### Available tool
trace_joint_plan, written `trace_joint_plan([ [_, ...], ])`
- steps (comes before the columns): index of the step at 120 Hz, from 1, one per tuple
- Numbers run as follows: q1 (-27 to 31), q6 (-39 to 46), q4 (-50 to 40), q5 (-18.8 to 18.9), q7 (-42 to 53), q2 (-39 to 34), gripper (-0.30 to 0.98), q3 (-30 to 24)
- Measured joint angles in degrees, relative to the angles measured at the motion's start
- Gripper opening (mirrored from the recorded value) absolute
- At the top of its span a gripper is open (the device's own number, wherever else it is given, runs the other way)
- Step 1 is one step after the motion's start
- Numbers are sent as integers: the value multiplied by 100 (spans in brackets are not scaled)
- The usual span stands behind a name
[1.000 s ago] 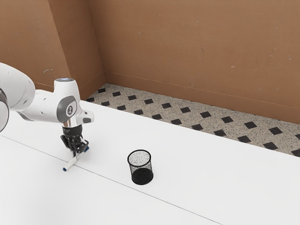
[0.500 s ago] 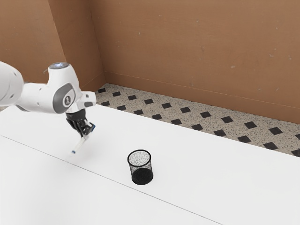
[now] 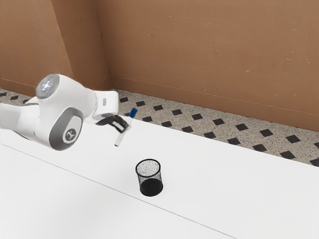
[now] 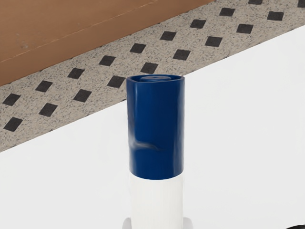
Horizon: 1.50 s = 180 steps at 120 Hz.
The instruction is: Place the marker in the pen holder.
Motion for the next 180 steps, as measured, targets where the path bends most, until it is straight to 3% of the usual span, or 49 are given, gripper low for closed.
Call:
trace_joint_plan([
  [30, -10, 1214, -584, -418, 218, -58, -7, -877],
  [61, 31, 1618, -373, -638, 378, 502, -6, -1059],
  [130, 52, 1953, -392, -904, 570, 1017, -7, -1316],
  [154, 18, 1970, -391, -897, 560, 1067, 32, -1269],
  [169, 17, 1932, -381, -895, 549, 1039, 48, -1255],
  [180, -466, 887, 407, -898, 517, 1029, 55, -735],
])
